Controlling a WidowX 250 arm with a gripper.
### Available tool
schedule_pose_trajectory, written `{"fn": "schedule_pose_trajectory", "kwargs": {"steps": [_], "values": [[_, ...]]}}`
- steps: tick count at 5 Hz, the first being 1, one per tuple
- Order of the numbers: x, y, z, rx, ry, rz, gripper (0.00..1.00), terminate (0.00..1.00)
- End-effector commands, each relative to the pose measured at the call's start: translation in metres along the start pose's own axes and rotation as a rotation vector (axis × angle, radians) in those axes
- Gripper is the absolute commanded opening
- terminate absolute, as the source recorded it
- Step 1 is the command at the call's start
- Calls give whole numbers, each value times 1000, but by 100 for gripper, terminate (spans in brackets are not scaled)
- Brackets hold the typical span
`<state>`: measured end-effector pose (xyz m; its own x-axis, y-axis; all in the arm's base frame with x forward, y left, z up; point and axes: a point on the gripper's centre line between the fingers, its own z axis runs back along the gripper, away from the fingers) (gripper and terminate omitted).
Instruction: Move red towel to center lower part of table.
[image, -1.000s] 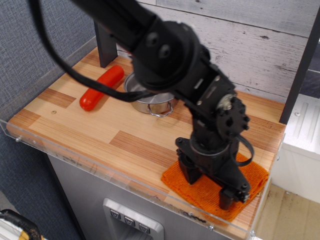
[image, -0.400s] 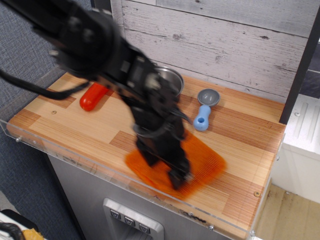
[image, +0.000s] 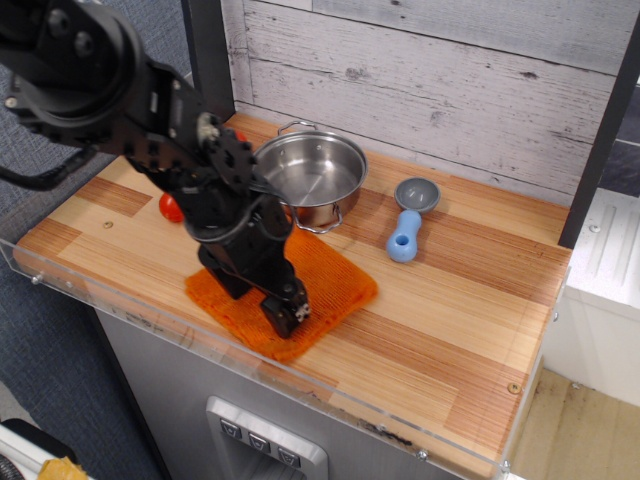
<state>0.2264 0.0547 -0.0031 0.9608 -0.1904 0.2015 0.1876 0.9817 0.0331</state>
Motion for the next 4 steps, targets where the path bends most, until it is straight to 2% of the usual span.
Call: {"fn": "schedule_pose_trajectory", "kwargs": {"steps": [1, 3, 4], "values": [[-88, -3, -24, -117, 247, 162, 100, 0], [-99, 17, -12, -79, 259, 187, 100, 0], [-86, 16, -4, -65, 233, 163, 100, 0]]}}
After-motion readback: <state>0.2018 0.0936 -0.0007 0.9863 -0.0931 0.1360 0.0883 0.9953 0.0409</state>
